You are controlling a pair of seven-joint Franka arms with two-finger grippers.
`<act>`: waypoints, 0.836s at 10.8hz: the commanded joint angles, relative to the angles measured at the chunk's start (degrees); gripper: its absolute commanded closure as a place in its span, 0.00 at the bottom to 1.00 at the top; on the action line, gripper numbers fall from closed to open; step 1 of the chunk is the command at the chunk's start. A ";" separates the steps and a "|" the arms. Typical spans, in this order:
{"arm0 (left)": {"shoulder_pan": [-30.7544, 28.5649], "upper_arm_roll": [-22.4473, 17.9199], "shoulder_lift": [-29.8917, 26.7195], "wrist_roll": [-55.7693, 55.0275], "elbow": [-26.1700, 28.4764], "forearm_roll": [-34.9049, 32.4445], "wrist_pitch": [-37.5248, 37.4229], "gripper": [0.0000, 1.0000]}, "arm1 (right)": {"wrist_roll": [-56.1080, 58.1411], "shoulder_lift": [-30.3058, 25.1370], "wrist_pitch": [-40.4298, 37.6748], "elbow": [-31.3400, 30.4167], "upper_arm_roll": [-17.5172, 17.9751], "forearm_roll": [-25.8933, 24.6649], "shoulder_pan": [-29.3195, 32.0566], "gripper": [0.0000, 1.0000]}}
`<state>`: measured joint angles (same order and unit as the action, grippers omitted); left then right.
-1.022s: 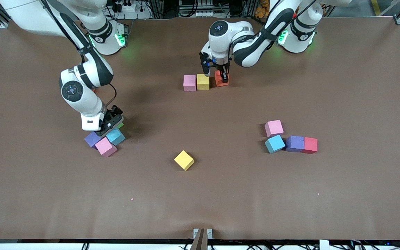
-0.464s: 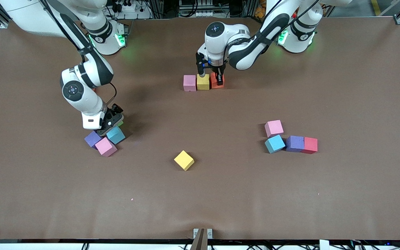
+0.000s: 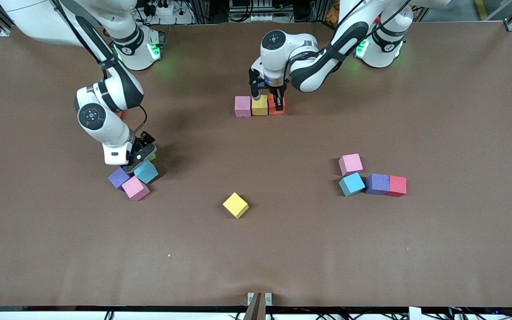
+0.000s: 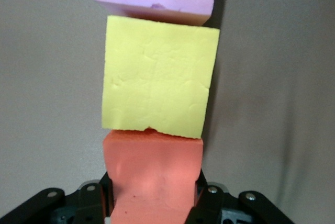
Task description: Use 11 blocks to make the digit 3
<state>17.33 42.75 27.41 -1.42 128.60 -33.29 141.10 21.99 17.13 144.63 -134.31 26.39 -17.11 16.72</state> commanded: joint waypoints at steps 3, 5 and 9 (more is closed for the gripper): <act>1.39 -1.44 1.42 -1.30 -1.77 -1.95 -0.21 0.00 | 0.86 -2.28 -3.20 -0.61 1.20 0.68 1.30 0.00; 1.04 -1.44 -0.24 -1.22 -1.86 -1.95 -0.65 0.00 | 0.59 -2.19 -3.48 -0.78 1.03 1.03 1.30 0.00; -0.10 2.32 -6.83 -0.87 -3.25 1.28 -12.83 0.00 | -3.87 -1.05 -3.48 -1.13 0.94 1.38 1.21 0.00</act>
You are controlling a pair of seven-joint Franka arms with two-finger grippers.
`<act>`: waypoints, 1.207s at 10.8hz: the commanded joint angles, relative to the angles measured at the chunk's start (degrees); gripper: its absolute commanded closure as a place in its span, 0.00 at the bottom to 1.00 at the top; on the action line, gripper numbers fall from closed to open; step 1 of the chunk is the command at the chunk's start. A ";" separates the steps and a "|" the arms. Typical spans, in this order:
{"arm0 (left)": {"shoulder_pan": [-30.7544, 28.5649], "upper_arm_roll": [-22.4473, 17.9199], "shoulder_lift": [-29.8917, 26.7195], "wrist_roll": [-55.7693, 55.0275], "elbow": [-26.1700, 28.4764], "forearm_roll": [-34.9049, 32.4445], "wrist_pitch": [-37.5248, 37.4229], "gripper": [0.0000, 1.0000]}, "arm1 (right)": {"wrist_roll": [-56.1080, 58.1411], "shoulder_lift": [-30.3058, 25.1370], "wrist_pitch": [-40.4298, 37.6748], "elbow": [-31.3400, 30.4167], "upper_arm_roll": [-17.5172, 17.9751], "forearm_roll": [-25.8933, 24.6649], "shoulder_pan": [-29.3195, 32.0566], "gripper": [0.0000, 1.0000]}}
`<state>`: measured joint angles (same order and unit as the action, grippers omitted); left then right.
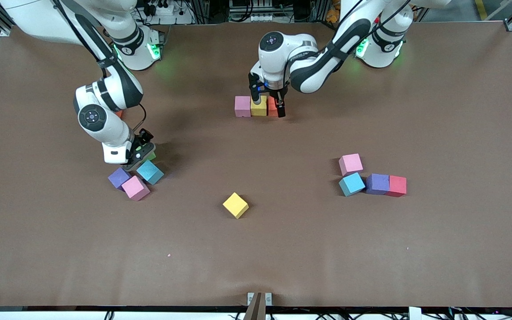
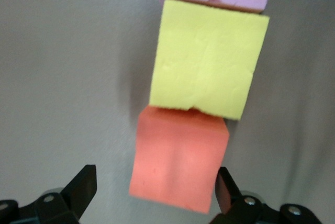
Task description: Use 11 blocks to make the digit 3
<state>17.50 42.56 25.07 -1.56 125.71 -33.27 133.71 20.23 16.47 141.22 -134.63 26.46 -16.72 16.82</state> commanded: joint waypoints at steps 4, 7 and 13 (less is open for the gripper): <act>-2.72 3.85 -5.82 -4.86 -16.78 12.44 -29.87 0.00 | -8.35 0.85 -0.06 -0.72 0.88 0.99 0.94 0.00; -8.61 -0.88 -5.74 -4.42 -24.17 13.83 -31.14 0.00 | -8.19 0.67 -0.06 -0.29 1.05 0.99 0.68 0.53; -19.87 -10.02 -4.07 -10.18 -29.74 16.04 -32.83 0.00 | -8.45 -2.49 -3.58 1.39 1.85 4.04 -2.64 0.69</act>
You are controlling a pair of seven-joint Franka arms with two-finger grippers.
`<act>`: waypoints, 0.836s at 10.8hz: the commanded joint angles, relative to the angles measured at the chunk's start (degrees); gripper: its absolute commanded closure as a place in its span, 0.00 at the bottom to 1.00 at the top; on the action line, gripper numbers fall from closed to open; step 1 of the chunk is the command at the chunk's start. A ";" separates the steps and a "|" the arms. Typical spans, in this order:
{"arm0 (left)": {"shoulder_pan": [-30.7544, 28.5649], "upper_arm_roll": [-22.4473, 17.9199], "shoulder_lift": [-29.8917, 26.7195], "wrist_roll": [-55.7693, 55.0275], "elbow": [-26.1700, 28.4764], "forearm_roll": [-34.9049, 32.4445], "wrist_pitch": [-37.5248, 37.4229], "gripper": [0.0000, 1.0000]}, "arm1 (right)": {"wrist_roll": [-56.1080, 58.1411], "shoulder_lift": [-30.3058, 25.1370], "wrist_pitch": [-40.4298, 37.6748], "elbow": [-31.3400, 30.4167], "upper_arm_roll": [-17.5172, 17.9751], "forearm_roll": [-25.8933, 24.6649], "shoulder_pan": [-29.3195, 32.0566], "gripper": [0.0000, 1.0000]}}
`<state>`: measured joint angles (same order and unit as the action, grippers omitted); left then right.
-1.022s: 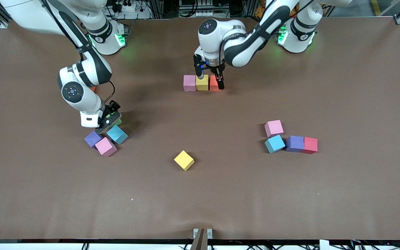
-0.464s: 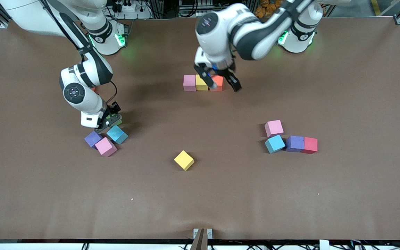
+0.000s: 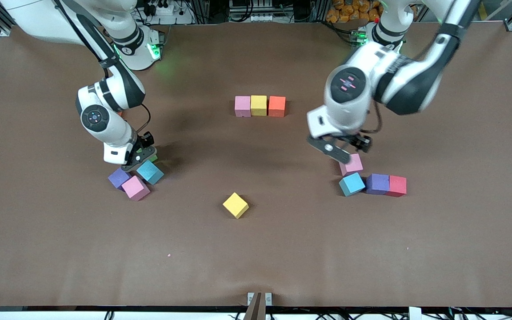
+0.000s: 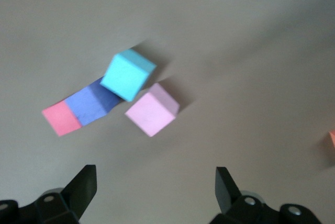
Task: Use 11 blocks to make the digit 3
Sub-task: 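Grasp the green block with the right gripper while the left gripper reaches pink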
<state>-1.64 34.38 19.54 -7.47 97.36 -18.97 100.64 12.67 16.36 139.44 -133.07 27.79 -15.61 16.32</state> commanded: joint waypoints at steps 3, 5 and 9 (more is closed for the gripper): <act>-1.87 -2.83 4.18 -27.51 0.02 5.00 4.65 0.00 | -6.31 -2.65 -2.86 1.06 0.51 8.22 -8.13 0.70; -3.09 -3.09 5.41 -37.58 5.44 4.38 11.56 0.00 | -12.38 -2.56 -2.86 2.55 0.43 11.98 -12.70 0.70; -6.96 -3.01 7.87 -42.28 12.15 0.35 19.15 0.00 | -25.64 -1.60 -2.60 6.41 0.25 17.89 -21.84 0.70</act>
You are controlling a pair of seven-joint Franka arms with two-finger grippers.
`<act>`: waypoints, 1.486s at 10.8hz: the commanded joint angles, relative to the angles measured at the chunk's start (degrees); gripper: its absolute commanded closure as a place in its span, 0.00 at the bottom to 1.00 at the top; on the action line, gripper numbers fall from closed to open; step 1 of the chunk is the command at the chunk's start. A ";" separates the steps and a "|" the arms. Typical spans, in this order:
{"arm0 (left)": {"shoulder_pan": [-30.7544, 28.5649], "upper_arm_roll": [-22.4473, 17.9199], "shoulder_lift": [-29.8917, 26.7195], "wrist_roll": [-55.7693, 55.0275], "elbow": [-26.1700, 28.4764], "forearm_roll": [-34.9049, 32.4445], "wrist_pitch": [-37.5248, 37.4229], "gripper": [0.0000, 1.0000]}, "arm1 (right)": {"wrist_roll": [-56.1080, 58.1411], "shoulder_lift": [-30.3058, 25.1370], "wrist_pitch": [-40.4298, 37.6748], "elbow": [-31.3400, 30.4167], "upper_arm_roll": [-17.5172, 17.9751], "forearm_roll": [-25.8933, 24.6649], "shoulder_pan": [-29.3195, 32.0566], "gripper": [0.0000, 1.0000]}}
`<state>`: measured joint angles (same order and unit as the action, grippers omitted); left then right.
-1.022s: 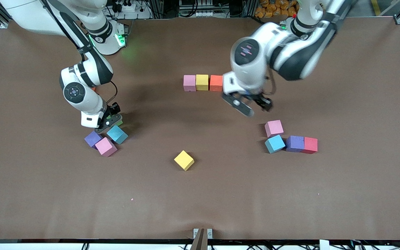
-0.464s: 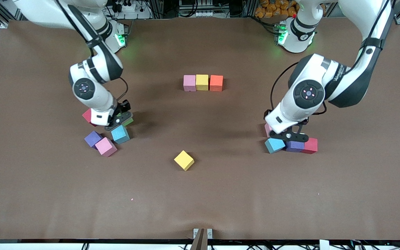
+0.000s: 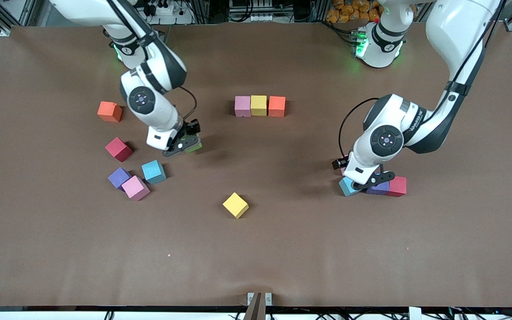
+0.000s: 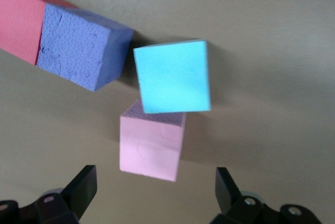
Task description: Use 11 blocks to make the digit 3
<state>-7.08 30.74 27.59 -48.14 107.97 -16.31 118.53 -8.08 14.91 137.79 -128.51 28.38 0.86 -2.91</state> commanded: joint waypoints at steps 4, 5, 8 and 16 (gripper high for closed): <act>-1.62 0.90 1.50 -6.09 2.16 -2.50 2.67 0.00 | -26.41 6.69 -0.24 10.44 -2.79 0.29 -15.79 0.69; -1.71 0.90 1.85 -6.18 2.16 -2.50 2.76 0.00 | -27.85 7.67 -0.15 11.60 -2.89 0.46 -16.68 0.69; -1.71 0.90 3.35 -7.32 3.12 -3.19 5.30 0.00 | -32.34 11.44 1.86 13.45 -4.64 0.37 -20.99 0.69; -2.50 0.99 6.69 -9.43 3.13 -7.07 6.62 0.45 | -34.63 12.69 1.08 13.02 -5.26 0.11 -23.37 0.69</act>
<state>-9.02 31.07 33.86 -56.19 111.23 -21.52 124.42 -40.84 26.99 139.53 -116.45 23.77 1.22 -24.90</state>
